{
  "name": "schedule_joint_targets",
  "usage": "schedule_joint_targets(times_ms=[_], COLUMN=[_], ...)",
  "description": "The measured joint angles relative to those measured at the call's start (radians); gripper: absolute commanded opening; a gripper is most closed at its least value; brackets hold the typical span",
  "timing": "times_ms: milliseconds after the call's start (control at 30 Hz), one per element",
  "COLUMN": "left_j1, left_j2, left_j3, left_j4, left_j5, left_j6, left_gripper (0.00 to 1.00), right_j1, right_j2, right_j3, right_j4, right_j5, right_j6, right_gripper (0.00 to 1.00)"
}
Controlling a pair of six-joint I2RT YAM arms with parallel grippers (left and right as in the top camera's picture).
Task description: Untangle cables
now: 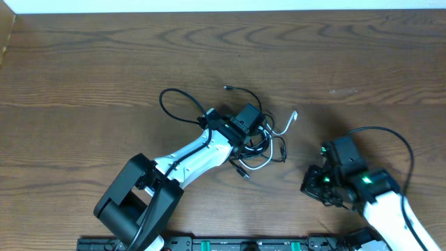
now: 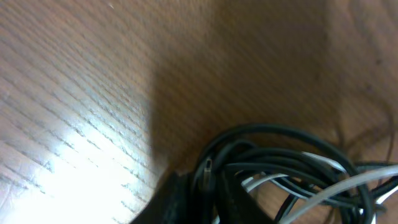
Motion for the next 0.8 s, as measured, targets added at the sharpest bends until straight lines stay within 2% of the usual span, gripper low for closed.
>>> schedule_joint_targets(times_ms=[33,100,333,433,533,567,667,800], left_j1=[0.000,0.000,0.002,0.002,0.003,0.003,0.003,0.003], left_j2=[0.000,0.000,0.000,0.000,0.000,0.000,0.000,0.000], left_j3=[0.000,0.000,0.000,0.000,0.000,0.000,0.000,0.000], left_j4=[0.003,0.006,0.006,0.007,0.007,0.008,0.008,0.008], left_j5=[-0.011,-0.020,0.057,0.112,0.162,0.179,0.241,0.323], left_j6=[0.003,0.003,0.007,0.011,0.014,0.014,-0.005,-0.048], left_gripper=[0.22,0.08,0.08,0.08,0.08,0.08,0.08,0.08], right_j1=[-0.009,-0.013,0.011,0.047,0.090,0.103,0.125,0.128], right_j2=[-0.040,-0.095,-0.138,-0.102,-0.048,-0.024,0.084,0.232], right_j3=[0.001,0.004,0.008,0.008,0.008,0.008,0.008,0.008], right_j4=[-0.005,-0.001,0.074,0.158,0.243,0.255,0.262,0.291], right_j5=[0.000,0.000,-0.036,-0.050,-0.053,-0.047,-0.021,-0.009], right_j6=[-0.023,-0.045,-0.055,-0.055,-0.045,-0.028,0.041,0.126], right_gripper=[0.04,0.17,0.25,0.32,0.26,0.27,0.37,0.41])
